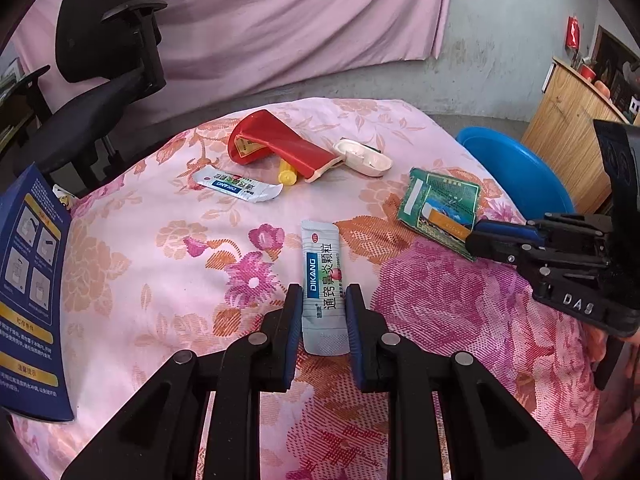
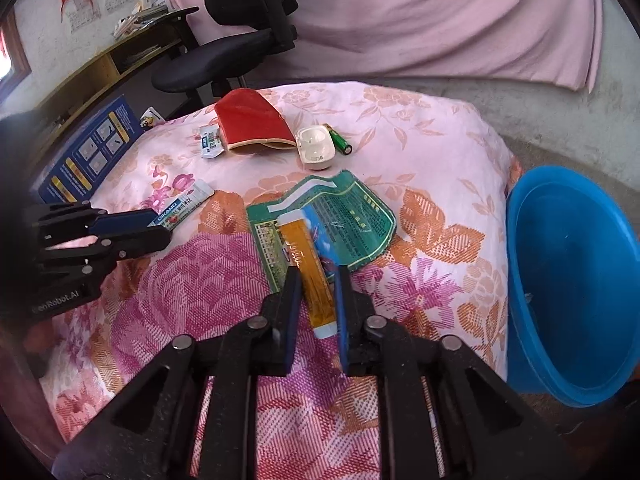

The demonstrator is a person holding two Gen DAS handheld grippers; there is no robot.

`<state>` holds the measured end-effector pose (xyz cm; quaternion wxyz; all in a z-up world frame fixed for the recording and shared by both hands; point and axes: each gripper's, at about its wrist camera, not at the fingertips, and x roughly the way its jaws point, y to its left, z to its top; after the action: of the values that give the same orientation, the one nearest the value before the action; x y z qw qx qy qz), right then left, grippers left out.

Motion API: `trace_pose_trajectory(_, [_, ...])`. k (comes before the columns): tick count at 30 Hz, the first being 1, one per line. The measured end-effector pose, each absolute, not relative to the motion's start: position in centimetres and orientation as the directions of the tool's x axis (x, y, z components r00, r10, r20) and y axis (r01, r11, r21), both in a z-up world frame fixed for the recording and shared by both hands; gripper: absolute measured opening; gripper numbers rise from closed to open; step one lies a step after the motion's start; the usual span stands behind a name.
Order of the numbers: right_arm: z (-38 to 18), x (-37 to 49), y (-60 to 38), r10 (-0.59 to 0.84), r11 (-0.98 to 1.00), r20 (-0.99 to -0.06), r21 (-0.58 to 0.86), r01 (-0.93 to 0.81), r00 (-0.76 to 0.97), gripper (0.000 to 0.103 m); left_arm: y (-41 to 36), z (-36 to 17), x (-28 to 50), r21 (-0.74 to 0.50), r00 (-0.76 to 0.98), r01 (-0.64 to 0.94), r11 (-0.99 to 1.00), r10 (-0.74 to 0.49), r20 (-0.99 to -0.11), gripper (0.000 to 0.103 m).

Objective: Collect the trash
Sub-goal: 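Grasp the white toothpaste tube with the left gripper while the right grasps the orange tube, then lift both tubes and carry them over the blue basin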

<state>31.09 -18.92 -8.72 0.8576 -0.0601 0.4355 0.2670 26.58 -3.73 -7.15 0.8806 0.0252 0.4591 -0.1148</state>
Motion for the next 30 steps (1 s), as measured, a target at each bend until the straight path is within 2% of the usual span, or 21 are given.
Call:
trace_pose_trajectory(6, [-8.1,30.3,-19.3,0.402,0.855,-0.749,0.102,-0.508,0.527,0.035,-3.1,-6.5,26.2,-0.102,0.563,0.212,0.972,-0.207,-0.8,0.018])
trace_pose_trajectory(10, [-7.1,29.5,-20.0,0.416,0.86,-0.7,0.094,-0.502,0.581,0.035,-3.3,-5.7,25.6,-0.102,0.594,0.217,0.971,-0.214,-0.776,0.017])
trace_pose_trajectory(15, [-5.3,27.8,-20.2,0.403,0.871,-0.604,0.023,-0.49,0.687,0.035,-4.2,-3.9,24.6,-0.09,0.679,0.226,0.97,-0.224,-0.7,0.017])
trace_pose_trajectory(23, [-1.7,26.1,-23.2,0.406,0.91,-0.375,0.076,-0.409,0.833,0.035,-5.4,0.1,22.3,-0.088,0.855,0.227,0.97,-0.241,-0.459,0.017])
trace_pose_trajectory(30, [1.2,23.9,-25.7,0.356,0.934,-0.161,0.097,-0.344,0.921,0.035,-8.6,4.6,19.9,-0.028,0.936,0.295,0.955,-0.295,-0.192,0.017])
